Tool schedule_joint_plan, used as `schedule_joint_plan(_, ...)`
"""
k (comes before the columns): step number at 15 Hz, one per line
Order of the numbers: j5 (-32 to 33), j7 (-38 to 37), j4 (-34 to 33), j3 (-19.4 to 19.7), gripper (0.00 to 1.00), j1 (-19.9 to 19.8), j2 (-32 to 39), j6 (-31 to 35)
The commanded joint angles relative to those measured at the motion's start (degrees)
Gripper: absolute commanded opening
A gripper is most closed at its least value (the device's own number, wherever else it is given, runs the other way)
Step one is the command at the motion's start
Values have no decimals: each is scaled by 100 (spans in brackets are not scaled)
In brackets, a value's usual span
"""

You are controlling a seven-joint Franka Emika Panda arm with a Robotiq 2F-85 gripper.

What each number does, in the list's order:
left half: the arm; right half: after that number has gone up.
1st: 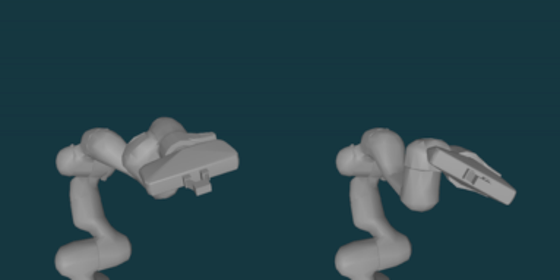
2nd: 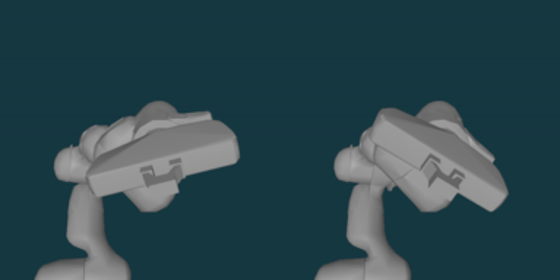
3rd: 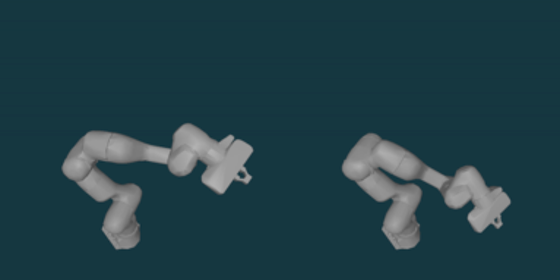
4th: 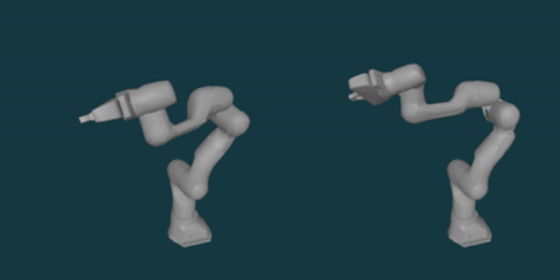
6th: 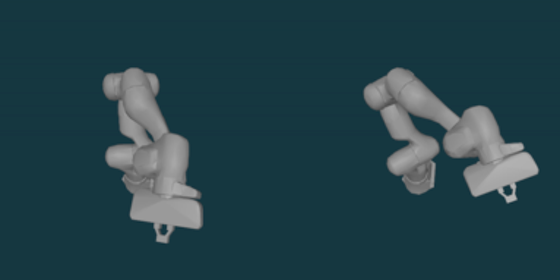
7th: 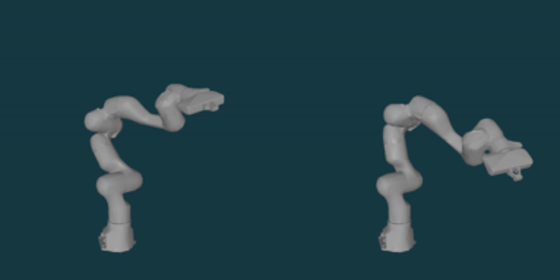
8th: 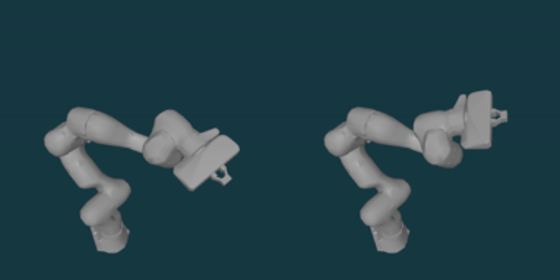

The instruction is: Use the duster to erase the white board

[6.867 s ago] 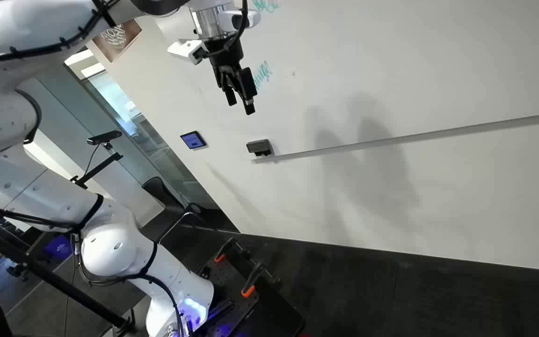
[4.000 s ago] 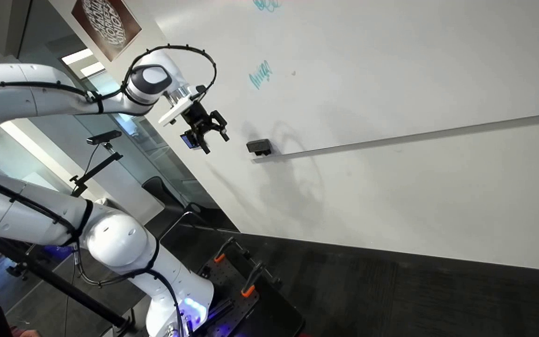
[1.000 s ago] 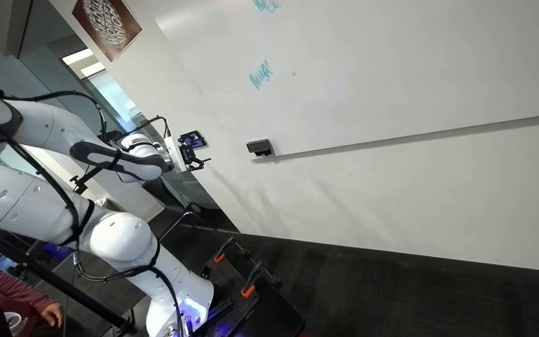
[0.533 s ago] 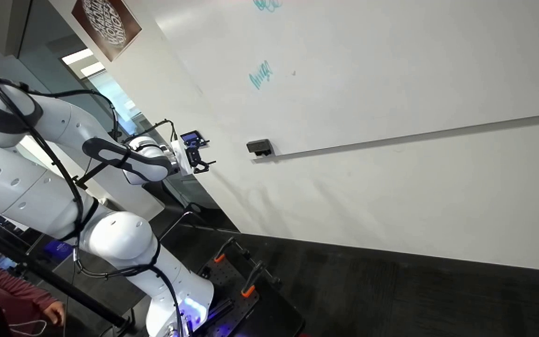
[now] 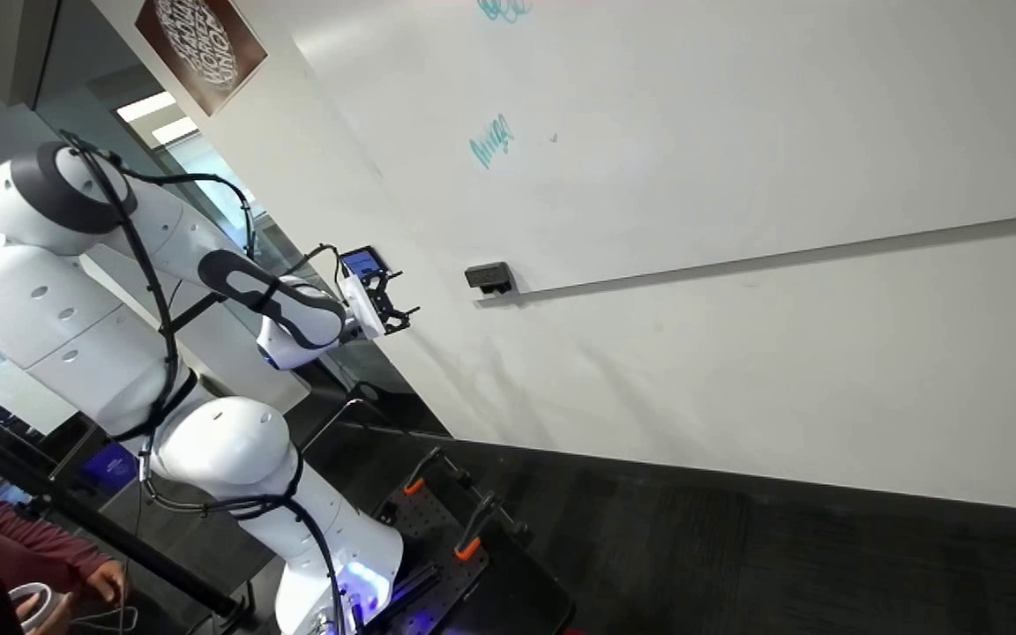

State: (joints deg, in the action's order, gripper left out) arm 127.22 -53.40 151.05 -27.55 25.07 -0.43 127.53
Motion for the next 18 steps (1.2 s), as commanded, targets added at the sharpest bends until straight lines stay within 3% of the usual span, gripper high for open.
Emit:
schedule_joint_plan(1, 490, -200, -446, 130, 100, -41, 1067, -966)
schedule_joint_plan(4, 684, -111, -953, 270, 100, -183, 1815, -1257)
schedule_joint_plan(8, 797, 80, -1797, 406, 100, -428, 2521, -918)
schedule_joint_plan(9, 690, -44, -1347, 295, 100, -393, 2195, -1122)
schedule_joint_plan(14, 693, -41, -1460, 264, 100, -431, 2365, -1115)
schedule_joint_plan(18, 1822, -404, -1590, 485, 100, -466, 2654, -1747)
